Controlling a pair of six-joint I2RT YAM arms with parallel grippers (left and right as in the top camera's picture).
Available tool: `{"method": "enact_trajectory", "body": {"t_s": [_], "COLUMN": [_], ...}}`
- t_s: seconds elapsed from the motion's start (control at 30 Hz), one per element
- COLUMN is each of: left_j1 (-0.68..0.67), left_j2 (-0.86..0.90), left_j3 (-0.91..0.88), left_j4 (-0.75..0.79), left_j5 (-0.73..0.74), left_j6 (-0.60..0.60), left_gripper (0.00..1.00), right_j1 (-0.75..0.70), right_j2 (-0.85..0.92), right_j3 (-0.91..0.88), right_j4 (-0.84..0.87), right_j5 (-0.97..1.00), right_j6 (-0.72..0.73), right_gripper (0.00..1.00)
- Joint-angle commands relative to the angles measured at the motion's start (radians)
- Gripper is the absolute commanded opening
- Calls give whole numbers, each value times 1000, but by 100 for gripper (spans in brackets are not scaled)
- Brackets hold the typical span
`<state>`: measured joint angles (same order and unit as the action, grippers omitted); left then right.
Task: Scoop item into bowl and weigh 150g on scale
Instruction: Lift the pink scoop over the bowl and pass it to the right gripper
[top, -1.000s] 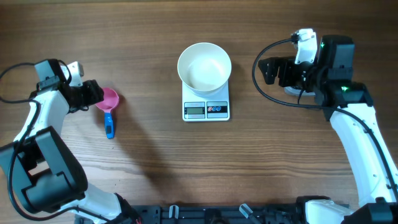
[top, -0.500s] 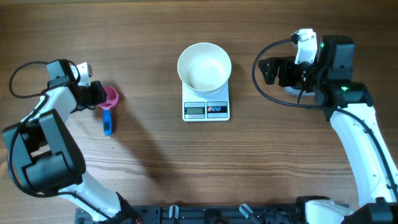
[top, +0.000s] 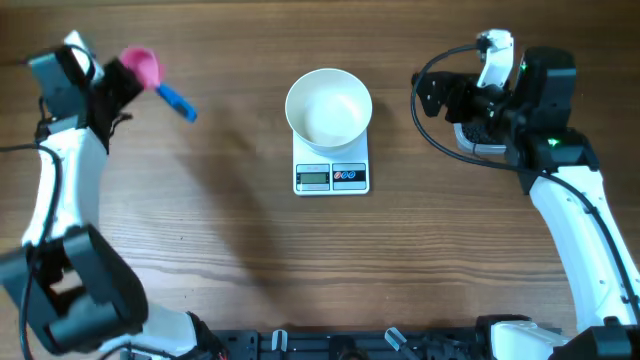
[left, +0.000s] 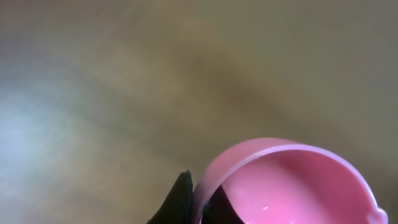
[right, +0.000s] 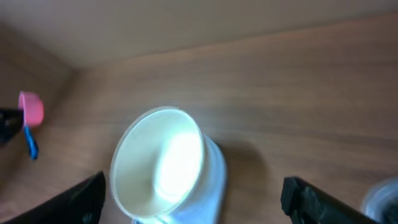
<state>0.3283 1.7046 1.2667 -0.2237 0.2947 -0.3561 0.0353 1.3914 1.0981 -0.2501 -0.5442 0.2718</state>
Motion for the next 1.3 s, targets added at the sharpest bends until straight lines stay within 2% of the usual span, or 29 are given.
{"method": "enact_trajectory", "body": {"t_s": [0.0, 0.13, 0.2, 0.27, 0.33, 0.37, 0.47, 0.7, 0.8, 1.03, 1.2, 1.27], "left_j1": [-137, -311, -373, -468, -530, -563, -624, -673, -688, -737, -753, -754], "left_j2": [-16, -16, -16, -16, -16, -16, -16, -16, -16, -15, -15, -15], "left_j3": [9, 9, 9, 9, 9, 9, 9, 9, 9, 9, 9, 9], "left_j4": [80, 212, 236, 237, 240, 244, 243, 200, 147, 154, 163, 163], "left_j5": [48, -46, -93, -204, -237, -237, -235, -69, -67, -71, -70, -70], "left_j6": [-243, -473, -565, -703, -818, -922, -1067, -1064, -1064, -1065, -1065, -1065], "left_gripper": [4, 4, 4, 4, 4, 4, 4, 4, 4, 4, 4, 4], "right_j1": [45, 114, 138, 167, 182, 192, 204, 204, 204, 204, 204, 204], "right_j2": [9, 9, 9, 9, 10, 10, 10, 10, 10, 14, 29, 32], "right_j3": [23, 23, 23, 23, 23, 23, 23, 23, 22, 22, 22, 22], "right_j4": [94, 212, 251, 308, 341, 347, 346, 294, 290, 247, 232, 230], "right_j5": [-116, -121, -120, -119, -119, -111, -101, -105, -97, -93, -93, -93], "right_j6": [139, 260, 309, 360, 365, 365, 354, 235, 217, 205, 199, 199], "right_gripper": [91, 89, 87, 86, 85, 85, 83, 71, 66, 60, 44, 41]}}
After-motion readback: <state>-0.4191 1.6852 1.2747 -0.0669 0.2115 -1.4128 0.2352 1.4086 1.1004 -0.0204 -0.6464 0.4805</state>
